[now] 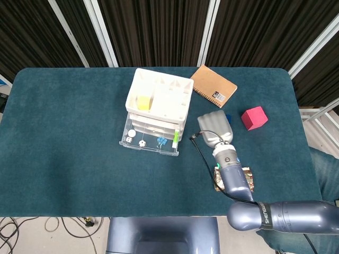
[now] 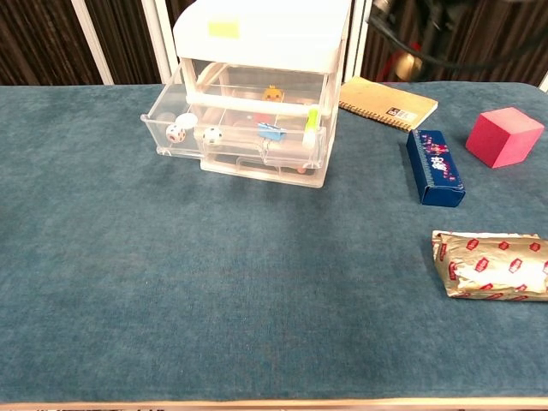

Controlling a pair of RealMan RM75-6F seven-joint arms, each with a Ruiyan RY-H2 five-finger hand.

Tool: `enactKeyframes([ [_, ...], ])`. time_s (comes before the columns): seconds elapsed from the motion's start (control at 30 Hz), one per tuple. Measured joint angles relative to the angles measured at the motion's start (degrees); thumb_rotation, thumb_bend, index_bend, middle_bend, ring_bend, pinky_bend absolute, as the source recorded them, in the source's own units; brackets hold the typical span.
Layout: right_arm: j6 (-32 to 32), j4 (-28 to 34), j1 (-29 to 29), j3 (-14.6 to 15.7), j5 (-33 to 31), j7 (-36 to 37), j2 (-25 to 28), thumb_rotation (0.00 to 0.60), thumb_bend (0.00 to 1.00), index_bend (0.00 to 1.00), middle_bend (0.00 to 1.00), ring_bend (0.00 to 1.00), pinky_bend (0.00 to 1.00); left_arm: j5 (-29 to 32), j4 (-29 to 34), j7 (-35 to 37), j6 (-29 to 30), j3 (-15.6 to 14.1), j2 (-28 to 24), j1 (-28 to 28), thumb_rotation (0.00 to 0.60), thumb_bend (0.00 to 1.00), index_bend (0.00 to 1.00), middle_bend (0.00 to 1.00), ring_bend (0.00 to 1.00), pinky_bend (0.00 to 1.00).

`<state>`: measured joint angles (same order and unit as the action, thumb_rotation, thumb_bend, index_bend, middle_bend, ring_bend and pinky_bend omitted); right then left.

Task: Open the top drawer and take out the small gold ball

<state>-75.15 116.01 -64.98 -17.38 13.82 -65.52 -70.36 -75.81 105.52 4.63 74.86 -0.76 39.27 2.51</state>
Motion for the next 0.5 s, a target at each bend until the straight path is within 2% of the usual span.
enactKeyframes([
  [0.2, 1.67, -0.94, 2.71, 4.38, 0.91, 2.43, -0.16, 0.6, 0.39, 0.56, 1.0, 1.0, 1.0, 0.1, -0.05, -0.23, -0.03, -0.01, 0.08, 0.02, 0.6, 0.24, 0.13, 0.0, 0.0, 0.1],
  [0.5, 4.33, -5.67, 6.42, 9.86, 3.31, 7.15, -4.78, 0.6, 0.39, 0.56, 1.0, 1.0, 1.0, 0.25, -0.18, -0.63, -0.36, -0.08, 0.26, 0.12, 0.6, 0.24, 0.13, 0.0, 0.0, 0.11],
])
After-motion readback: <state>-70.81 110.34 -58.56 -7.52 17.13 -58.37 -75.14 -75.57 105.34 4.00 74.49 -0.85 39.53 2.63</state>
